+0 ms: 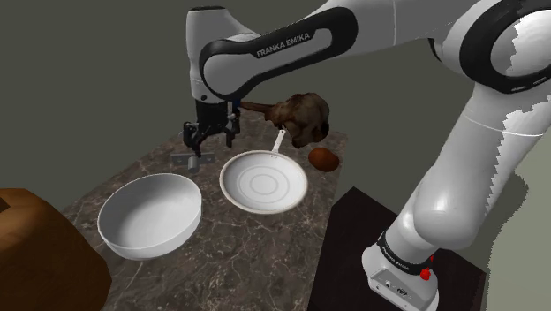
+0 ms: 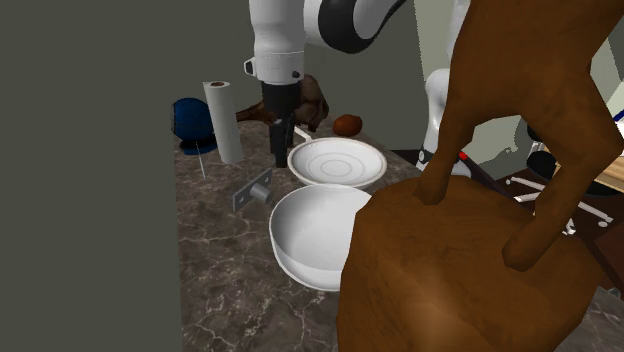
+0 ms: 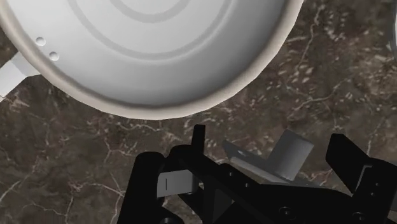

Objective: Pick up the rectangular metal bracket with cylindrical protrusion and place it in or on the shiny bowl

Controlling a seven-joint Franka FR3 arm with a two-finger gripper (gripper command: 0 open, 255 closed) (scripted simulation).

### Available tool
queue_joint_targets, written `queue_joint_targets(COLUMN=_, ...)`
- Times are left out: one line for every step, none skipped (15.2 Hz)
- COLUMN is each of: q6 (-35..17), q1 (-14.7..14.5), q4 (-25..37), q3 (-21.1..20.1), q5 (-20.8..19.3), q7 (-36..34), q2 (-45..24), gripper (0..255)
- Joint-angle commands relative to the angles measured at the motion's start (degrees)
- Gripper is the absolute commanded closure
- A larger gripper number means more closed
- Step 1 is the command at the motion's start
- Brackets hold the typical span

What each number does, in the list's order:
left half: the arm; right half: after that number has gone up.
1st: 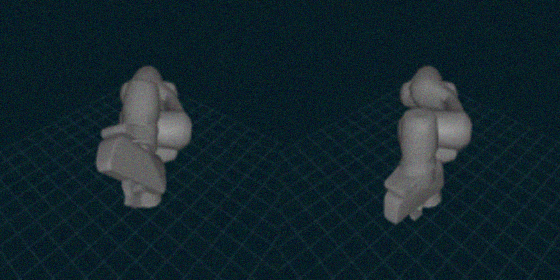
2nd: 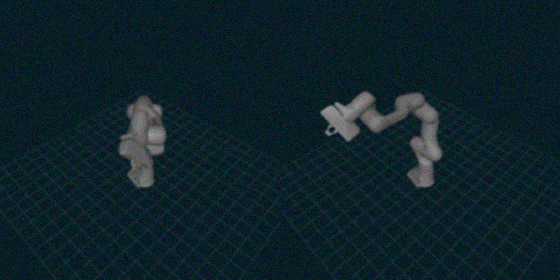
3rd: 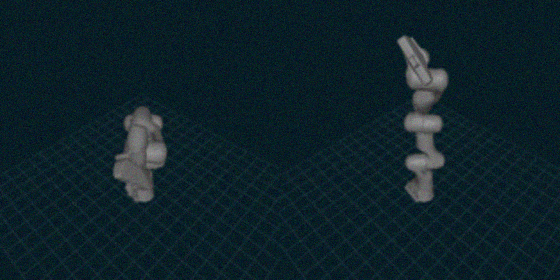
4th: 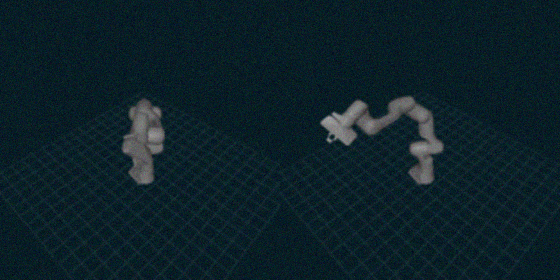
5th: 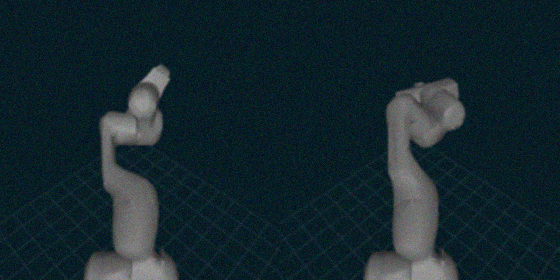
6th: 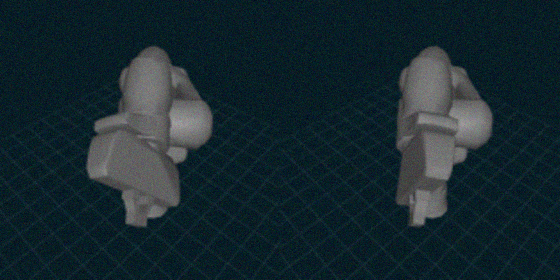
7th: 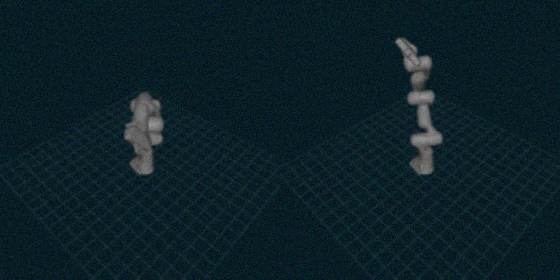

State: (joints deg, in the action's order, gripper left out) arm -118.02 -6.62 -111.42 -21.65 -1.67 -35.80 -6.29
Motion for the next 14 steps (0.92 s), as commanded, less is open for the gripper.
queue_joint_targets(q6=-0.1, q1=-1.2, q4=4.4, q3=-0.4, q5=-2.6, q7=-2.8, q2=-5.0, gripper=0)
queue_joint_targets(q6=0.2, q1=-2.0, q4=6.7, q3=-0.4, q5=-3.8, q7=-4.0, q2=-7.4, gripper=0)
queue_joint_targets(q6=0.5, q1=-2.9, q4=9.2, q3=-0.4, q5=-5.0, q7=-5.2, q2=-9.8, gripper=0)
queue_joint_targets(q6=0.9, q1=-3.7, q4=11.6, q3=-0.3, q5=-6.0, q7=-6.2, q2=-12.1, gripper=0)
queue_joint_targets(q6=0.2, q1=-3.8, q4=11.2, q3=-0.2, q5=-6.1, q7=-6.3, q2=-12.3, gripper=0)
queue_joint_targets(q6=-0.4, q1=-3.8, q4=10.8, q3=-0.1, q5=-6.3, q7=-6.4, q2=-12.6, gripper=0)
queue_joint_targets(q6=-1.1, q1=-3.9, q4=10.4, q3=0.0, q5=-6.4, q7=-6.5, q2=-12.9, gripper=0)
queue_joint_targets(q6=-1.8, q1=-3.9, q4=10.0, q3=0.0, q5=-6.6, q7=-6.6, q2=-13.2, gripper=0)
queue_joint_targets(q6=-2.4, q1=-4.0, q4=9.6, q3=0.1, q5=-6.7, q7=-6.7, q2=-13.5, gripper=0)
queue_joint_targets(q6=-3.1, q1=-4.0, q4=9.3, q3=0.2, q5=-6.9, q7=-6.8, q2=-13.9, gripper=0)
queue_joint_targets(q6=-3.7, q1=-4.0, q4=9.0, q3=0.2, q5=-7.1, q7=-6.9, q2=-14.2, gripper=0)
queue_joint_targets(q6=-4.1, q1=-4.1, q4=8.8, q3=0.3, q5=-7.2, q7=-6.9, q2=-14.4, gripper=0)
queue_joint_targets(q6=-4.1, q1=-4.1, q4=8.8, q3=0.3, q5=-7.2, q7=-7.0, q2=-14.4, gripper=0)
queue_joint_targets(q6=-4.1, q1=-4.1, q4=8.8, q3=0.3, q5=-7.2, q7=-7.0, q2=-14.4, gripper=0)
